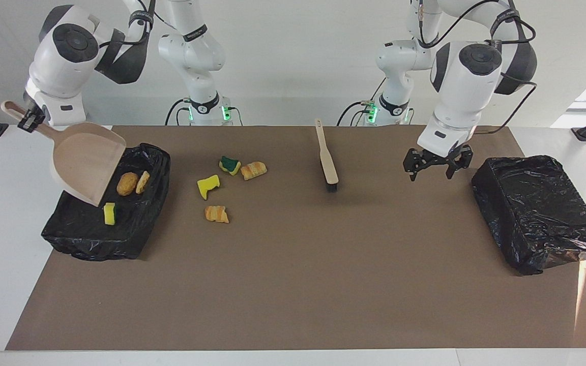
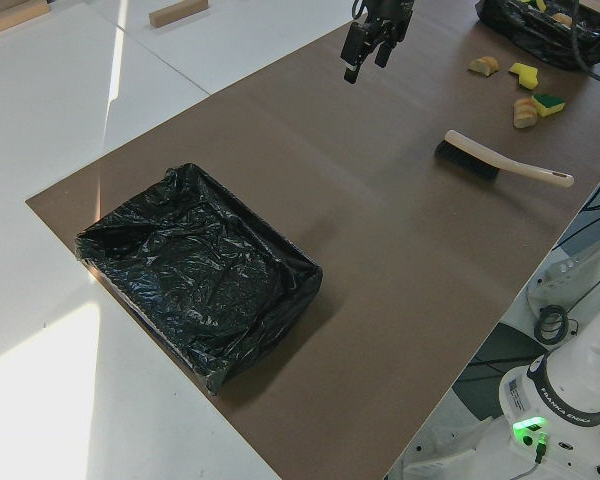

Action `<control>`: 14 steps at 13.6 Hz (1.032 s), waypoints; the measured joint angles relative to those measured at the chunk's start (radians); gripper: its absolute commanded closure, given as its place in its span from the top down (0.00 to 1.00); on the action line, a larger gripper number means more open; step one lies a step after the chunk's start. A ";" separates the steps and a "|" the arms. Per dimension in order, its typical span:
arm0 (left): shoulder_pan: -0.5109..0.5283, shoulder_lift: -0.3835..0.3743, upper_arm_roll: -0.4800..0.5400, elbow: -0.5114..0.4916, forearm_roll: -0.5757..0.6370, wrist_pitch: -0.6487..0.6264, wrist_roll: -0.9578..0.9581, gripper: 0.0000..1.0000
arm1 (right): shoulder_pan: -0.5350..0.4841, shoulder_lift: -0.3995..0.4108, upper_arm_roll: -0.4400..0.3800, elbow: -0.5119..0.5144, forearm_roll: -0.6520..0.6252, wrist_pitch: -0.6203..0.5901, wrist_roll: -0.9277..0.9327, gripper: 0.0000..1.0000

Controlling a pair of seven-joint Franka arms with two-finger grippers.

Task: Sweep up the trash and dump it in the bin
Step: 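Tilt the dustpan over the trash bag to dump the trash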

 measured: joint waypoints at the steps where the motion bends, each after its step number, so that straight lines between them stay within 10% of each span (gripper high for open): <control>1: 0.011 0.000 0.000 0.001 -0.008 -0.004 0.020 1.00 | 0.001 -0.002 0.002 0.000 0.012 0.000 0.000 0.00; 14: 0.053 -0.013 0.005 0.009 -0.074 -0.010 0.063 1.00 | 0.229 0.037 0.016 0.047 0.446 0.005 0.809 0.00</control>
